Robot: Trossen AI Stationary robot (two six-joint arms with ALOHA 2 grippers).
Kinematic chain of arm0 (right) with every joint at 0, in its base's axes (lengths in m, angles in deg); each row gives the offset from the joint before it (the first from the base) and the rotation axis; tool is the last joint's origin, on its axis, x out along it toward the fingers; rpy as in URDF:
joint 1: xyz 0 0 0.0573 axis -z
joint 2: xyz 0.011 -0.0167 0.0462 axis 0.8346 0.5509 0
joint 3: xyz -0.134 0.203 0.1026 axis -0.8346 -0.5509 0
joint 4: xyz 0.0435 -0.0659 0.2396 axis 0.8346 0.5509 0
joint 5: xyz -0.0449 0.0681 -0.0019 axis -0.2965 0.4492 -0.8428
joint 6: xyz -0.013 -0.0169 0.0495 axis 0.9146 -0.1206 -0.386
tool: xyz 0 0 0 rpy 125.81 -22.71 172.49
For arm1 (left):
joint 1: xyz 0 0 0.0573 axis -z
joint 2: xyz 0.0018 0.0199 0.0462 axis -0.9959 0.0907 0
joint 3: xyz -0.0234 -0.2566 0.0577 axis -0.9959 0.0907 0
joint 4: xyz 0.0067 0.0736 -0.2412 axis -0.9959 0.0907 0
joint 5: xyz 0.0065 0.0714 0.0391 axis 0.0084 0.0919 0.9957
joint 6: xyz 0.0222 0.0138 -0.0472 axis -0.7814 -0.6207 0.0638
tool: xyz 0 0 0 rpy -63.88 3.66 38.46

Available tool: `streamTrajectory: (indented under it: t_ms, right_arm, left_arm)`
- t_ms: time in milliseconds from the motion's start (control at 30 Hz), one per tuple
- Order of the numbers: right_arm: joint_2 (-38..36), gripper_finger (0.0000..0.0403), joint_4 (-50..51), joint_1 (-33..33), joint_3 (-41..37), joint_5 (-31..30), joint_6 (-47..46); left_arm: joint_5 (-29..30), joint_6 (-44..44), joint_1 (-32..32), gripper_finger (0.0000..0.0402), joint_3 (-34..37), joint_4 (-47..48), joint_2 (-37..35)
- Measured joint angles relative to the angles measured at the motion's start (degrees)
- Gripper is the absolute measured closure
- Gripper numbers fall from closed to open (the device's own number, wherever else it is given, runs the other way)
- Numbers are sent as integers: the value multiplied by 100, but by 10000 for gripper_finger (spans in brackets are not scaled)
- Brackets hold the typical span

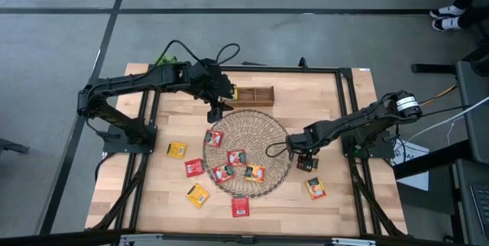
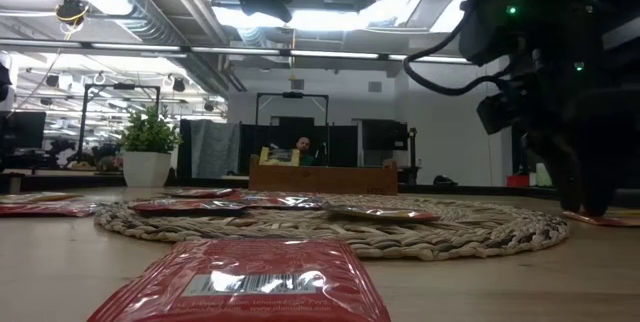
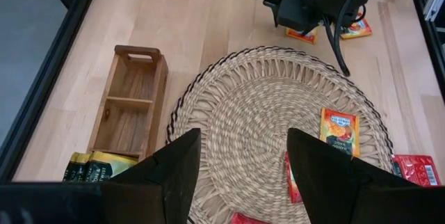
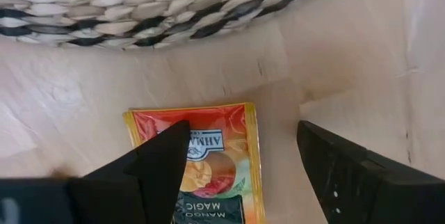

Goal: Pick & Place Tea
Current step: Put the orange tea bag into the middle of the wooden organizer

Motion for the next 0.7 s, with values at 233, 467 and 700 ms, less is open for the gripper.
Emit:
streamTrajectory:
  t_ms: [233,467,700]
  right_arm:
    - [9,190,-105,0,-7,45,-8]
    - [15,333,-230,0,-11,180,0]
    - [15,378,-242,0,-9,179,-41]
  left_arm:
    - [0,-2,1,192,0,0,0]
    - [2,-2,1,192,0,0,0]
    - [9,-2,0,192,0,0,0]
